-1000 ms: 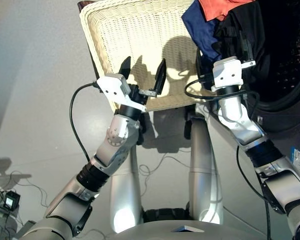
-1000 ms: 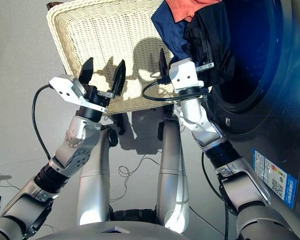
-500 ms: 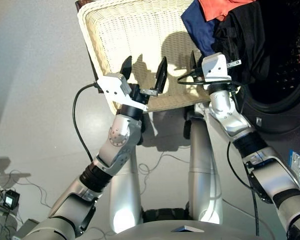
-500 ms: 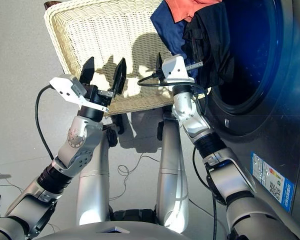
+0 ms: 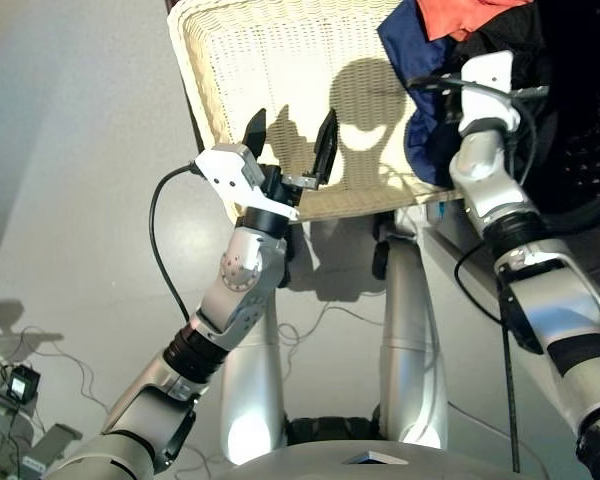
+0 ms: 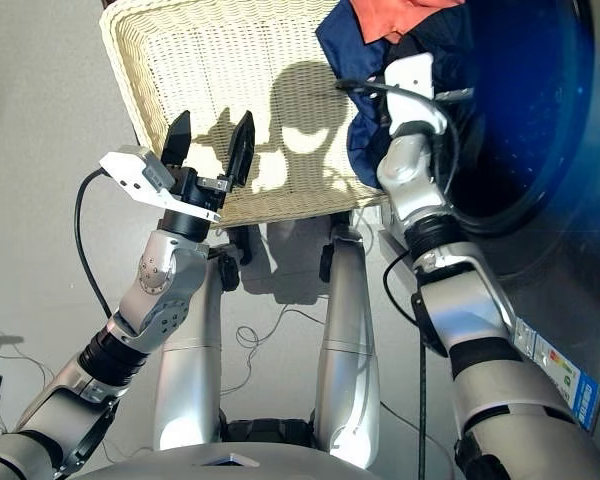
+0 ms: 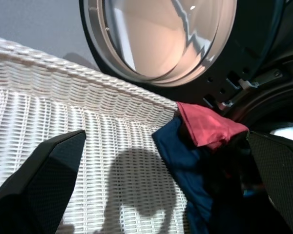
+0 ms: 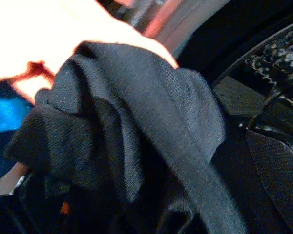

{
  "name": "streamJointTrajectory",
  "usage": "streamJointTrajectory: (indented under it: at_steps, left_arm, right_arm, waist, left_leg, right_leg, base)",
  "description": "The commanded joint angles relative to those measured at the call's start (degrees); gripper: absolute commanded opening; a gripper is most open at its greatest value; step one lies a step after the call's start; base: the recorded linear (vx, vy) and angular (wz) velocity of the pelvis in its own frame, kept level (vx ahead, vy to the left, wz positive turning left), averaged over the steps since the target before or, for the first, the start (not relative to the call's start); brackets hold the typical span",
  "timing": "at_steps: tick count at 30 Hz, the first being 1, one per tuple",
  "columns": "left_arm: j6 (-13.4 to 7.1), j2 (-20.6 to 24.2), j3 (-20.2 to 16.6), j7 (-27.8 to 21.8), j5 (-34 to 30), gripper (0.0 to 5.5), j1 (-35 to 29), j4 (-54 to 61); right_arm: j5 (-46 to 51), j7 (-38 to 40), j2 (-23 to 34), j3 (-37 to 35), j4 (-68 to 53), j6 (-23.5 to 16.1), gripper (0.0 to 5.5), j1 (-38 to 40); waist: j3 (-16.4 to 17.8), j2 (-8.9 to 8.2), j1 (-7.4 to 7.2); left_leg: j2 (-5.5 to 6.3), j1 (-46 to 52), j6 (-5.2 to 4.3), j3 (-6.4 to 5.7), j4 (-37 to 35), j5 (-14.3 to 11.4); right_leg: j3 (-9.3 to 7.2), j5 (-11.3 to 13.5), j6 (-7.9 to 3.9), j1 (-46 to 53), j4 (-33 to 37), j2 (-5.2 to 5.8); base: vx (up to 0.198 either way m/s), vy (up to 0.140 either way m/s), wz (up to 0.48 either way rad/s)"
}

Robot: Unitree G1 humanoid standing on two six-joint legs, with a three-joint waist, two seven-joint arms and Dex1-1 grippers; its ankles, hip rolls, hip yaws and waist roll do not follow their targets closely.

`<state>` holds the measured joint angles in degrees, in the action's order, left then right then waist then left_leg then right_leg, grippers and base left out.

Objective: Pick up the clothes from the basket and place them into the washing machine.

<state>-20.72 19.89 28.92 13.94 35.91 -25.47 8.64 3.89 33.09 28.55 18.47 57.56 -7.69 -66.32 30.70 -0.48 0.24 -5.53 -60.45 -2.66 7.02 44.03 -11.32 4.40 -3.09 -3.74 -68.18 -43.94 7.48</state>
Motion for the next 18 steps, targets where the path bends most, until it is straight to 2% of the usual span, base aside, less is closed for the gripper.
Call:
streamJointTrajectory:
  at_steps: [1, 12, 18]
  left_arm:
    - [-2.29, 1.85, -0.42, -1.09, -0.43, 5.5, 0.38, 8.16]
    - [-1.95, 2.39, 1.42, -2.09, -0.39, 5.5, -0.89, 9.0]
    - [-1.57, 1.91, 2.18, -2.24, -0.78, 5.5, -1.76, 8.55]
  right_arm:
    - [4.05, -0.33, 3.94, 3.34, 2.86, -1.86, 5.5, -4.86]
    - [7.17, -6.77, 5.39, 9.43, 12.07, -1.74, 5.5, -8.69]
    - [5.73, -7.62, 4.09, 11.32, 11.71, -1.65, 5.5, -8.3]
  waist:
    - [-0.91, 1.61, 0.17]
    - [-0.91, 2.16, 0.86]
    - [-0.91, 2.5, 1.05]
  left_leg:
    - [-0.57, -0.42, -2.52, -0.36, -2.67, 4.49]
    - [-0.34, -2.35, -2.91, -0.78, -1.73, 4.56]
    - [-0.39, -3.23, -2.98, -0.88, -1.66, 4.86]
  right_leg:
    - [-0.88, 0.32, -2.96, 3.17, 2.77, 1.25]
    - [-1.48, -0.18, -2.79, 1.72, 1.94, 1.43]
    - [-1.67, -0.16, -2.77, 0.84, 1.67, 1.45]
  base:
    - [0.0, 0.0, 0.0]
    - [0.0, 0.0, 0.0]
    - [0.0, 0.0, 0.0]
